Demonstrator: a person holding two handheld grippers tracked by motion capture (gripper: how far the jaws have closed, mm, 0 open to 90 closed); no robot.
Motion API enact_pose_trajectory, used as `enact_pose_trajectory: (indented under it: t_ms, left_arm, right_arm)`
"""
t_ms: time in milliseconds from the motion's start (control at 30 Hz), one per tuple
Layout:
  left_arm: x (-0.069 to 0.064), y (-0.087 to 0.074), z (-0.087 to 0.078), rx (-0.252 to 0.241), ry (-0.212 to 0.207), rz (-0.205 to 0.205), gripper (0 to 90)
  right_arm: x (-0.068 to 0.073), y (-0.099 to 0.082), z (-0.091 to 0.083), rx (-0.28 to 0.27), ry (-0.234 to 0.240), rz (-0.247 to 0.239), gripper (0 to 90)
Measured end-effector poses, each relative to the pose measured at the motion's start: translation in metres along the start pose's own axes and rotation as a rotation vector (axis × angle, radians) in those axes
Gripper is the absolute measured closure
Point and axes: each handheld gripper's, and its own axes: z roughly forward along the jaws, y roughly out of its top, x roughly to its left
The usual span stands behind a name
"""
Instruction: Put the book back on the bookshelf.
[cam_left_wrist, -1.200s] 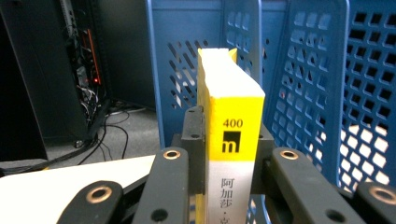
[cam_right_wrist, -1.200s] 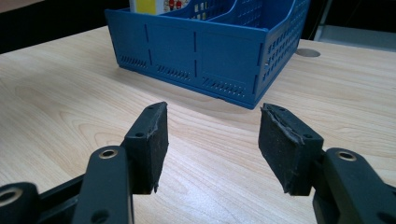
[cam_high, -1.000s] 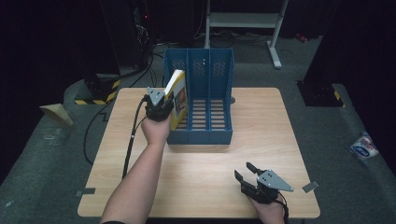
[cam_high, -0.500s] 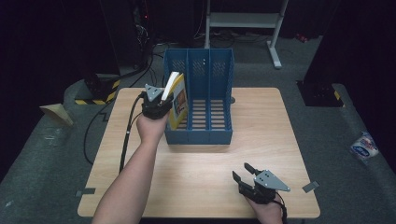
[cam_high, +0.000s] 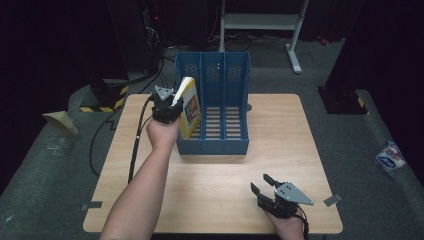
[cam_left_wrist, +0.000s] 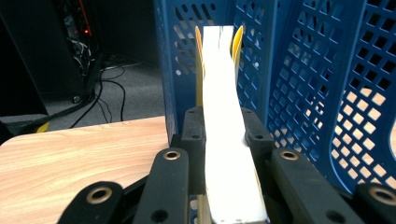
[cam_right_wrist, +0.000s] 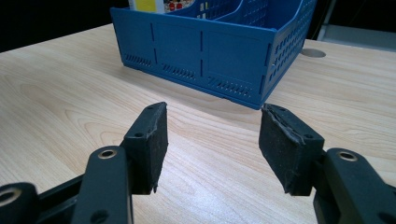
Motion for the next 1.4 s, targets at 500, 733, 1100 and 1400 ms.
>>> enact_pose_trajectory:
  t_ms: [500, 733, 1100, 1400]
  left_arm:
    - [-0.002, 0.018, 0.024, -0.071, 0.080, -0.019, 76.2]
    - [-0.001, 0.013, 0.034, -0.048, 0.109, -0.036, 76.2]
    - [-0.003, 0.009, 0.036, -0.044, 0.090, -0.046, 72.3]
    - [-0.005, -0.012, 0.031, -0.031, 0.064, -0.030, 63.5]
  right_arm:
    - [-0.003, -0.001, -0.002, -0.004, 0.001, 0.019, 42.0]
    - [-0.004, 0.000, -0.002, -0.008, 0.000, 0.020, 42.0]
    - [-0.002, 0.000, -0.001, -0.005, 0.007, 0.019, 42.1]
    - [0.000, -0.001, 0.001, -0.001, 0.017, 0.022, 42.1]
